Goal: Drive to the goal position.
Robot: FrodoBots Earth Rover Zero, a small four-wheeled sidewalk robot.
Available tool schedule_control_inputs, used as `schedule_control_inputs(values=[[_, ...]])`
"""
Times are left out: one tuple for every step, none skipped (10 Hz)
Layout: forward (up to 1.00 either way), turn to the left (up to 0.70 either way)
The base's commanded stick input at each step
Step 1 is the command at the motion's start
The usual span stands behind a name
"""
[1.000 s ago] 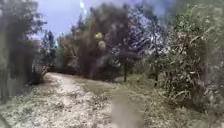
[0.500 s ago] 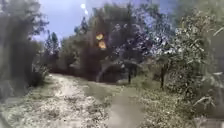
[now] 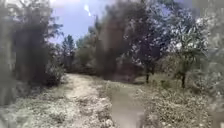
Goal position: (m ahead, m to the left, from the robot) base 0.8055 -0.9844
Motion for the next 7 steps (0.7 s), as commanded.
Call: schedule_control_inputs(values=[[0.5,0.16],[0.5,0.03],[0.5,0.0],[0.5,0.0],[0.5,0.0],[0.5,0.0],[0.5,0.0]])
